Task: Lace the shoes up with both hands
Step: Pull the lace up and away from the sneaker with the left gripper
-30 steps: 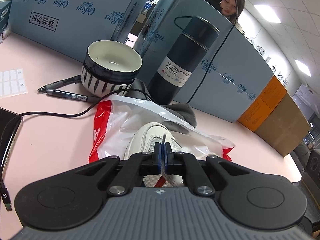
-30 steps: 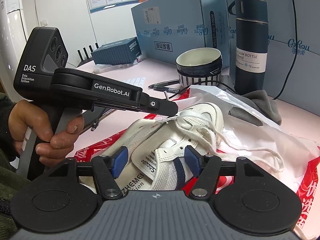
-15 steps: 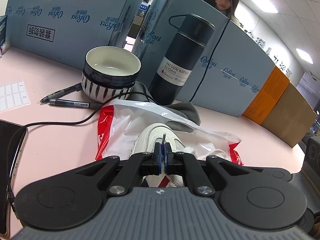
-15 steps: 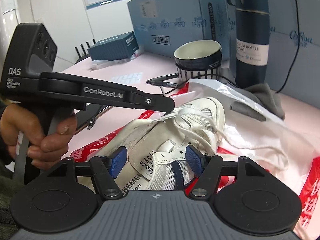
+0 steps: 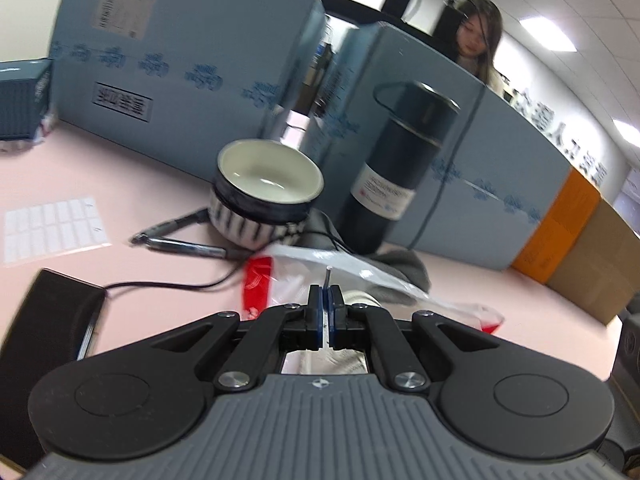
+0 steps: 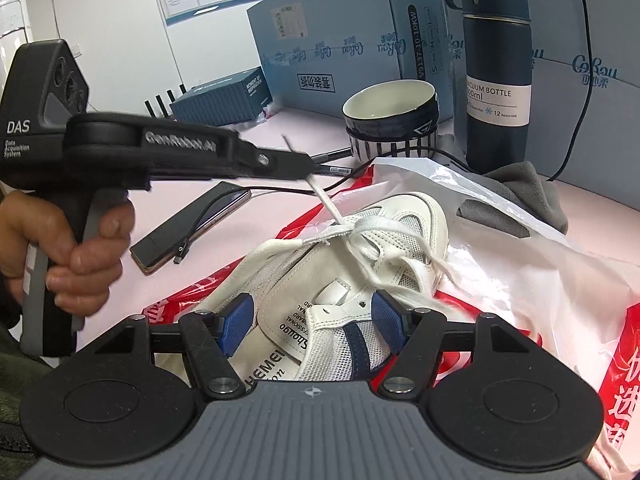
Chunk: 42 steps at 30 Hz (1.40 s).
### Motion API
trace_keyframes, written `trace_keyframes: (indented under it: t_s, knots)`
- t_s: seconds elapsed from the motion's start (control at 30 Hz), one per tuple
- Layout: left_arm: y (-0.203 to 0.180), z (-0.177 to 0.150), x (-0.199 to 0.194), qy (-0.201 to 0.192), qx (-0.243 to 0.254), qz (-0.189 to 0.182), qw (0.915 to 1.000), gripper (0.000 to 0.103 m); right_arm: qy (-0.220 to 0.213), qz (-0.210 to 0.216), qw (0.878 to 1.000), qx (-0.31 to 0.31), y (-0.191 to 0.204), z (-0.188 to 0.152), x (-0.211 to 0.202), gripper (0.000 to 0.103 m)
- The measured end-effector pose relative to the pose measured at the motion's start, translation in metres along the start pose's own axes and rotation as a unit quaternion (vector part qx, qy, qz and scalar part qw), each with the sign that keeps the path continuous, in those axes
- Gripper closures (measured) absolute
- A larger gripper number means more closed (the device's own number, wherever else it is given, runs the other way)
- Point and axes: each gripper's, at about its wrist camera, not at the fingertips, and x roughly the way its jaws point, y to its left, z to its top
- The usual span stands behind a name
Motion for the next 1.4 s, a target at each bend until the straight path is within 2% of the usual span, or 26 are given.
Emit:
trace_keyframes:
  t_s: [0.53,0.8,1.0,1.4]
  knots:
    - [0.019,0.018,-0.024,-0.048,-0.013,0.057,0.9971,0.101,-0.001,0.001,1.000,0.003,-0.001,-0.001,0.000,0.039]
    - [0.038,0.032,-0.036,-0.077,-0.024,0.099,0.9918,0.101,-0.001,0.002,1.000,0.004,-0.001,-0.001,0.000,0.039]
    - [0.054,0.043,-0.047,-0.101,-0.029,0.137,0.9850,0.101,-0.002,0.004,1.000,0.005,-0.002,-0.001,0.000,0.039]
    - [0.090,0.074,-0.073,-0.155,-0.036,0.211,0.9645,0.101,-0.003,0.005,1.000,0.006,-0.002,-0.002,0.000,0.039]
